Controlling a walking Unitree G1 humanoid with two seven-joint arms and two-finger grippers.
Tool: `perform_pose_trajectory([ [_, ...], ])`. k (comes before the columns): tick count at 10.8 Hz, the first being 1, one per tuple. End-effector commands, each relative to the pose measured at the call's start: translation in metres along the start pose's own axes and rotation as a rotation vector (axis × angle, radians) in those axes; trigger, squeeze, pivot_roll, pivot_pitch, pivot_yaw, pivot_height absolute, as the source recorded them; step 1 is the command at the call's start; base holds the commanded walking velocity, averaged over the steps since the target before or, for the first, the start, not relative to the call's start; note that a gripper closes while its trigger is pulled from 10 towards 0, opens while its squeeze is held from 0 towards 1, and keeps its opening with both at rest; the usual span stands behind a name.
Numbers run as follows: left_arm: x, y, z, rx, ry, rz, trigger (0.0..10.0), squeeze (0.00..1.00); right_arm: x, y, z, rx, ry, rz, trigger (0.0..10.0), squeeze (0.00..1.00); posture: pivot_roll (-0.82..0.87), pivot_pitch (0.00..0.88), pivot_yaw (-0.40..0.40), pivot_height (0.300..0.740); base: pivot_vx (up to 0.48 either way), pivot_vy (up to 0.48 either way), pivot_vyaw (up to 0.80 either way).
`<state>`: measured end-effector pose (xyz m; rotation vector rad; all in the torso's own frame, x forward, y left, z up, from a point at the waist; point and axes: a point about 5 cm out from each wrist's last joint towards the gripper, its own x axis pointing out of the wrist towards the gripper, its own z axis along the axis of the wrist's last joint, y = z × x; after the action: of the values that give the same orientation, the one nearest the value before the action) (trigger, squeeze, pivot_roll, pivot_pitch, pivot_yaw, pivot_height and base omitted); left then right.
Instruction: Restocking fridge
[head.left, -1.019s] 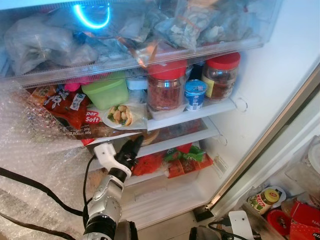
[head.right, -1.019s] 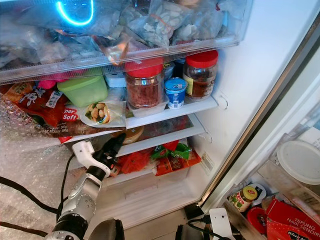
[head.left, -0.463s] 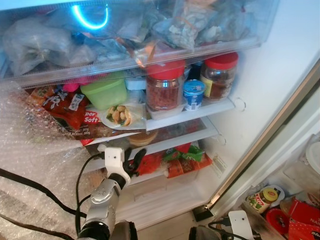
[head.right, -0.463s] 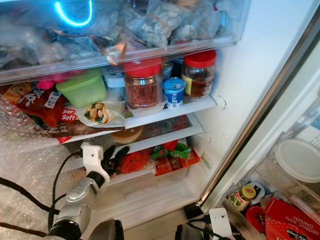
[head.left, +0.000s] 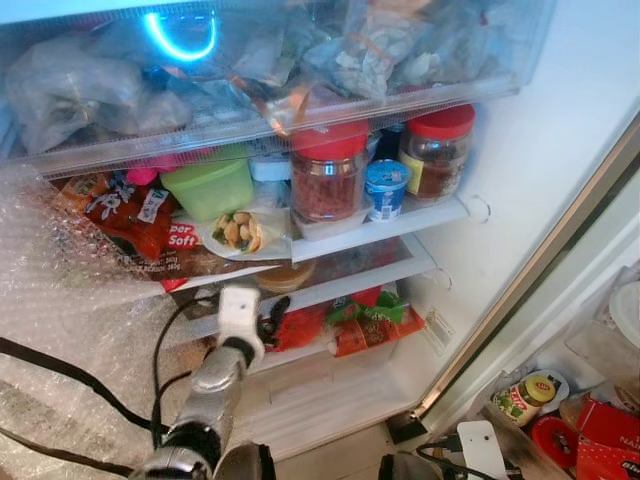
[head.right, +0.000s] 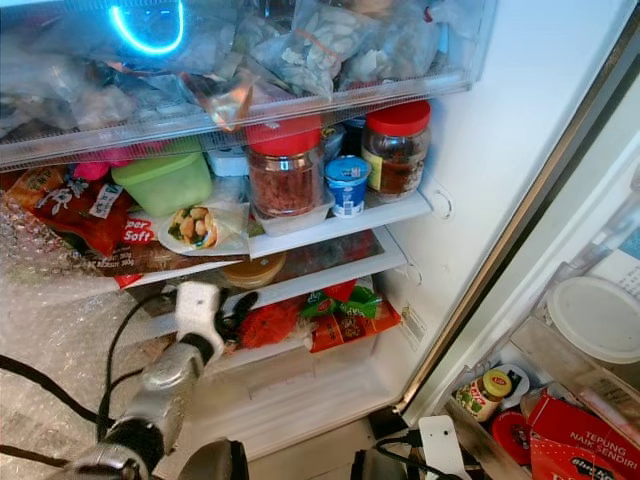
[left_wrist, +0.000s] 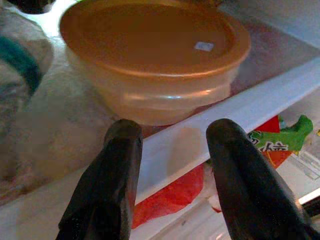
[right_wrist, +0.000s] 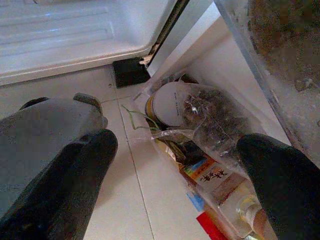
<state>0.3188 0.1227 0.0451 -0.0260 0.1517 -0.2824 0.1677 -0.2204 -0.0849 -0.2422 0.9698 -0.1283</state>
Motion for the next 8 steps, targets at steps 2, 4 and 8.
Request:
perform_pose_trajectory([
  [2, 0.006, -0.006, 0.003, 0.042, 0.006, -0.016, 10.0, 0.00, -0.001, 0.002, -0.004, -0.001, 0.012, 0.004, 10.0, 0.00, -0.09, 0.031, 0.003, 0.651, 0.000, 0.000, 0.00],
  [4, 0.015, -0.012, 0.010, 0.045, 0.016, -0.004, 10.0, 0.00, -0.001, 0.002, -0.004, -0.006, 0.011, 0.006, 10.0, 0.00, -0.09, 0.025, 0.000, 0.651, 0.000, 0.000, 0.00],
  [8, 0.018, -0.003, 0.015, -0.016, 0.010, 0.005, 10.0, 0.00, -0.001, 0.000, -0.004, -0.003, 0.007, 0.001, 10.0, 0.00, -0.10, 0.026, 0.001, 0.651, 0.000, 0.000, 0.00],
])
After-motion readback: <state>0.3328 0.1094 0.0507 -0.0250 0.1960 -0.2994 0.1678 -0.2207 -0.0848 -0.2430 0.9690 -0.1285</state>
